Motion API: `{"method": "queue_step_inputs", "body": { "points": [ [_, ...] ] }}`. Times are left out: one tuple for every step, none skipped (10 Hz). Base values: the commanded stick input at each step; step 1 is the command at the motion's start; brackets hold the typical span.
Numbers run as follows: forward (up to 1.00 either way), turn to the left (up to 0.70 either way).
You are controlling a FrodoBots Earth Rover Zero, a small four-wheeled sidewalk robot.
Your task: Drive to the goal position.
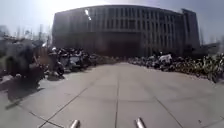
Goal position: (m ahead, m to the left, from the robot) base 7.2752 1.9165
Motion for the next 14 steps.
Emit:
{"method": "queue_step_inputs", "body": {
  "points": [
    [1.0,-0.4],
    [1.0,-0.4],
    [1.0,-0.4],
    [1.0,-0.4],
    [1.0,-0.4],
    [1.0,-0.4],
    [1.0,-0.4],
    [1.0,-0.31],
    [1.0,-0.15],
    [1.0,0.0],
    [1.0,0.0],
    [1.0,0.0],
    [1.0,0.0],
    [1.0,0.0]
  ]
}}
